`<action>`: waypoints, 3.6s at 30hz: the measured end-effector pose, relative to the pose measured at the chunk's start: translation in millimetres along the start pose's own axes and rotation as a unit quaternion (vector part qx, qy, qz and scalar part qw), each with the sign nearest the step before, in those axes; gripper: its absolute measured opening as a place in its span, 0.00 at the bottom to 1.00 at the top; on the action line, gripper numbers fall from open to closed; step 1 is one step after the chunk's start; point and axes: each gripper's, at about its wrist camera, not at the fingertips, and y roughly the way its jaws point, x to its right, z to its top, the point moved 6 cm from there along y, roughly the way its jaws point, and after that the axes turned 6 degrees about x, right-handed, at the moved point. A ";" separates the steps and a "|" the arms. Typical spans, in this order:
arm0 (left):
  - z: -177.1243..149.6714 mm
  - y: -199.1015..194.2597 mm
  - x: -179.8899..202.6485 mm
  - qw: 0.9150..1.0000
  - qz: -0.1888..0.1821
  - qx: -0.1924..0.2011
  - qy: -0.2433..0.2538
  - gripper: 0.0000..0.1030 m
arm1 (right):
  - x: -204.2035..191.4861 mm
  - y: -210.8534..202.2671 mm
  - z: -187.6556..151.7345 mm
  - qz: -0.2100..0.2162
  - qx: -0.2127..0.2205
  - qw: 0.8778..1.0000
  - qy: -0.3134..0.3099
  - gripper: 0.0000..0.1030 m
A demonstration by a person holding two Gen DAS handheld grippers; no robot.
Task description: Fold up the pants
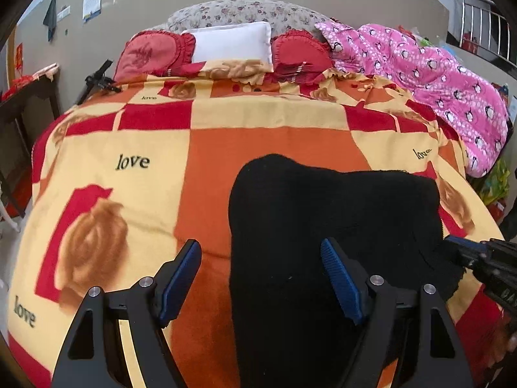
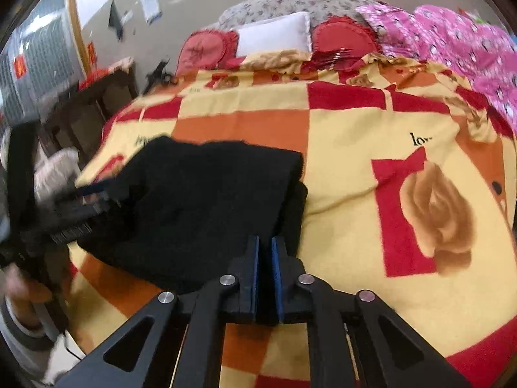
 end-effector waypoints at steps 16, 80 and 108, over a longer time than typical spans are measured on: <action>7.7 -1.2 -16.0 0.994 -0.069 -0.044 -0.069 0.80 | 18.5 17.0 -0.3 0.096 -0.017 0.989 0.107 0.73; 65.2 77.9 -28.7 0.999 0.028 -0.029 -0.031 0.76 | -44.3 71.5 64.7 0.024 -0.003 0.997 -0.071 0.67; 24.6 -46.2 -38.5 0.994 0.071 0.079 -0.034 0.76 | -62.0 -4.1 53.6 0.001 0.079 0.997 -0.012 0.99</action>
